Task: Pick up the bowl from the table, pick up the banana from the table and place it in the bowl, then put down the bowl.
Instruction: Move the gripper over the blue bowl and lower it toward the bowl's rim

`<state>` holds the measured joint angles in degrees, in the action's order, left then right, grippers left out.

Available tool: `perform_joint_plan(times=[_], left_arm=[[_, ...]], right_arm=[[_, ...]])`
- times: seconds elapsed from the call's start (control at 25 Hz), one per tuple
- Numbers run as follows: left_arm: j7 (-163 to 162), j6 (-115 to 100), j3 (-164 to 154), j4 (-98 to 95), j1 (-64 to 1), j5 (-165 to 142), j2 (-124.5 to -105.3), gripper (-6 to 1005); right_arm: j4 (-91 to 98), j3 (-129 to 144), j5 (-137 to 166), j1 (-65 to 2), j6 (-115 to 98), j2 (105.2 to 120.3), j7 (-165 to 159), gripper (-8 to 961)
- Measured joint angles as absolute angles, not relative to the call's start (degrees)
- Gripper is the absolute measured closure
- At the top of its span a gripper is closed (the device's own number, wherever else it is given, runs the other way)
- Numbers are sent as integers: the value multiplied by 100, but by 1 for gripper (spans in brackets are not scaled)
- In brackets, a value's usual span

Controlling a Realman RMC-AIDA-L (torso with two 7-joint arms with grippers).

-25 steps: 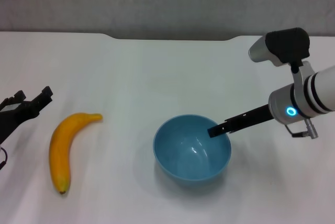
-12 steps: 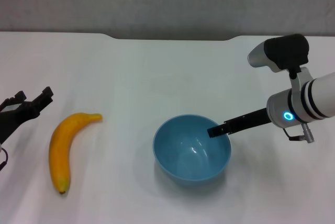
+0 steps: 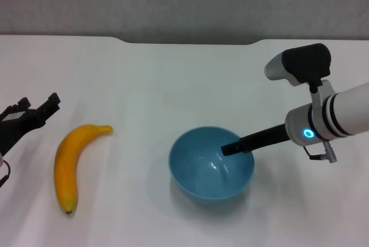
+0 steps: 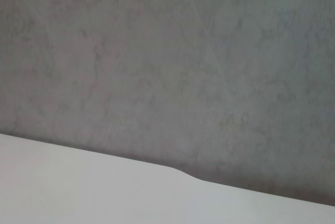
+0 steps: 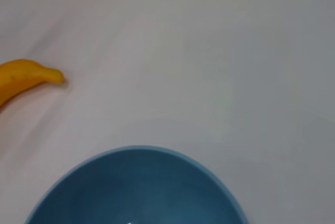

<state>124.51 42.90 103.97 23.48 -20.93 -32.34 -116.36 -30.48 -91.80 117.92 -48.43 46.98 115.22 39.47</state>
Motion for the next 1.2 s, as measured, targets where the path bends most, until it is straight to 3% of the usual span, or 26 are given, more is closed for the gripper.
perform_joint_plan(times=[0.44, 0.56, 0.76, 1.2], left_arm=[[12454, 4248, 10397, 2344, -2100, -3234, -11636, 164], [12454, 4241, 10397, 2340, -2100, -3234, -11636, 164], [12454, 4237, 10418, 2323, -2101, -3234, -11636, 163], [12454, 4267, 10460, 2310, -2082, -3234, -11645, 162]], right_arm=[[-3042, -8748, 11591, -4900, 4721, 11523, 3908, 92], [-3039, -8636, 11593, -4901, 4693, 11529, 3900, 286], [-3036, -8631, 11598, -4868, 4584, 11531, 3885, 507], [-2979, -8706, 11640, -4813, 4479, 11514, 3866, 848]])
